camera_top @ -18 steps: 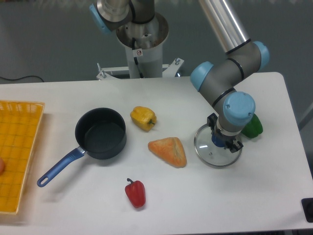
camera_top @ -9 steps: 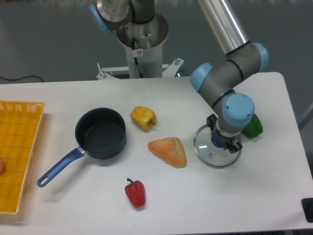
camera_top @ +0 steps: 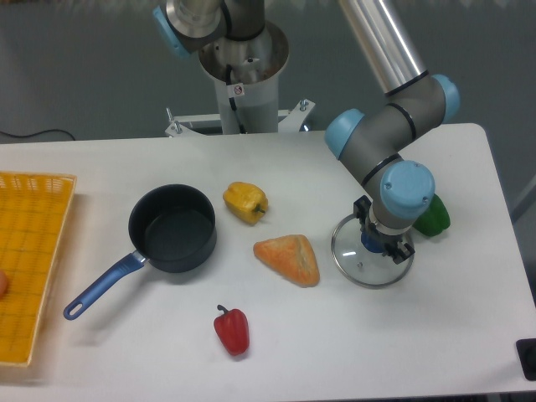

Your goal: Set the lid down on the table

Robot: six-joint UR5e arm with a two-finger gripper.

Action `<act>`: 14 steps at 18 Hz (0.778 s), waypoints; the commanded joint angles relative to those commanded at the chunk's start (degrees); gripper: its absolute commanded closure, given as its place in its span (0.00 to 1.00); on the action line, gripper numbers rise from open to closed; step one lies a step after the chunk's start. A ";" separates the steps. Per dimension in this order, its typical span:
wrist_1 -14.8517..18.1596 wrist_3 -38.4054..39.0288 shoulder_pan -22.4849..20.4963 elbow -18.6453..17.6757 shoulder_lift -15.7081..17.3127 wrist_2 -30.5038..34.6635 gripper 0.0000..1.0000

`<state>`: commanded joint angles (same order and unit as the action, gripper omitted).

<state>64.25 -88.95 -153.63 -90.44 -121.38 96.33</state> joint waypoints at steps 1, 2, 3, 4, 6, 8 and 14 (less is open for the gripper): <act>0.00 0.00 0.00 0.00 0.00 0.00 0.22; 0.00 0.00 0.09 0.00 0.00 0.00 0.21; -0.09 0.00 0.09 -0.09 0.00 0.00 0.21; -0.09 0.00 0.09 -0.09 0.00 0.00 0.20; -0.70 0.00 0.09 -0.17 0.00 0.00 0.20; -1.23 0.09 0.35 -0.44 0.00 0.00 0.19; -1.23 0.00 0.53 -0.26 0.26 0.00 0.00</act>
<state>63.02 -88.95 -153.11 -90.70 -121.12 96.33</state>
